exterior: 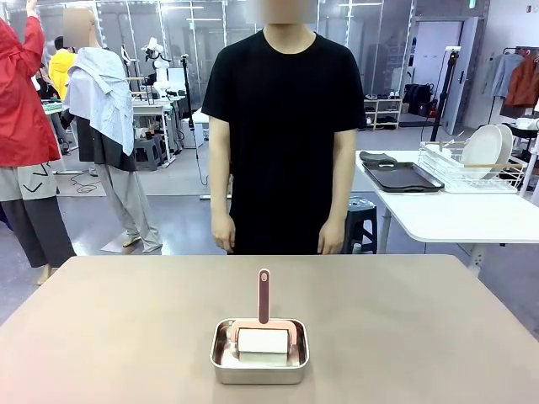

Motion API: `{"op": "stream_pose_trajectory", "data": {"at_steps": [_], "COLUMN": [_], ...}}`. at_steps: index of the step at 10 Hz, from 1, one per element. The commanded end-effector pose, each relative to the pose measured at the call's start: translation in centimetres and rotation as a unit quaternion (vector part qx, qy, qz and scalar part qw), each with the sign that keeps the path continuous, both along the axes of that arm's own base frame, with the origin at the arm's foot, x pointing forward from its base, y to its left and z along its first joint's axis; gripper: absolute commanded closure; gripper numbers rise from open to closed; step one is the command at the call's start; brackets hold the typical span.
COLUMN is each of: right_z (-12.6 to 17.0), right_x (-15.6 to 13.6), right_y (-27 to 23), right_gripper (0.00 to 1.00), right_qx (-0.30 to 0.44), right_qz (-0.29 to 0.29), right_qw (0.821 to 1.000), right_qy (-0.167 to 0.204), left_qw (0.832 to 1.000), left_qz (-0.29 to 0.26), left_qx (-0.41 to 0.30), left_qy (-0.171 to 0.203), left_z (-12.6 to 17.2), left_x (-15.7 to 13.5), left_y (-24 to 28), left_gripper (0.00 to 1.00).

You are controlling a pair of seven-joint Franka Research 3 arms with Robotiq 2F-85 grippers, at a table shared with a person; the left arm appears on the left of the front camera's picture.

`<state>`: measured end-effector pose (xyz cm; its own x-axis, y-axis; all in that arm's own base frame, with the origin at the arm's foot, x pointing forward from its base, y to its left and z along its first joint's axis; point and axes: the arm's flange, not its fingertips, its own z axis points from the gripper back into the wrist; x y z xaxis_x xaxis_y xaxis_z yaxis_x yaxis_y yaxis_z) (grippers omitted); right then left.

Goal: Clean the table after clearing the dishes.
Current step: Place the Lint Roller back on top of the Airtight Container.

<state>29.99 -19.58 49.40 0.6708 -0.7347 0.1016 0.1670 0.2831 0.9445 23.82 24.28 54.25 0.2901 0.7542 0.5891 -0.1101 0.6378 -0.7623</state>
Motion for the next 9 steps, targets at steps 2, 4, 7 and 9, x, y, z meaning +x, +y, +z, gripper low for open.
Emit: {"op": "stream_pose_trajectory", "data": {"at_steps": [2,4,7,9], "right_z": [-6.1,-2.7,-2.7,-2.7], "right_x": [-3.5,-1.8,-1.8,-1.8], "right_y": [1.4,-3.4,-3.4,-3.4], "right_gripper": [0.00,0.00,0.00,0.00], "right_qx": [0.072,0.069,0.069,0.069], "right_qz": [-0.132,-0.116,-0.116,-0.116], "right_qw": [0.987,0.991,0.991,0.991], "right_qy": [-0.053,-0.018,-0.018,-0.018], "left_qw": [1.000,1.000,1.000,1.000], "left_qz": [0.002,0.002,0.002,0.002], "left_qx": [-0.001,-0.001,-0.001,-0.001], "left_qy": [0.006,0.006,0.006,0.006], "left_z": [0.2,0.2,0.2,0.2], "left_x": [-0.2,-0.2,-0.2,-0.2], "left_y": [0.0,0.0,0.0,0.0], "left_gripper": [0.00,0.00,0.00,0.00]}}
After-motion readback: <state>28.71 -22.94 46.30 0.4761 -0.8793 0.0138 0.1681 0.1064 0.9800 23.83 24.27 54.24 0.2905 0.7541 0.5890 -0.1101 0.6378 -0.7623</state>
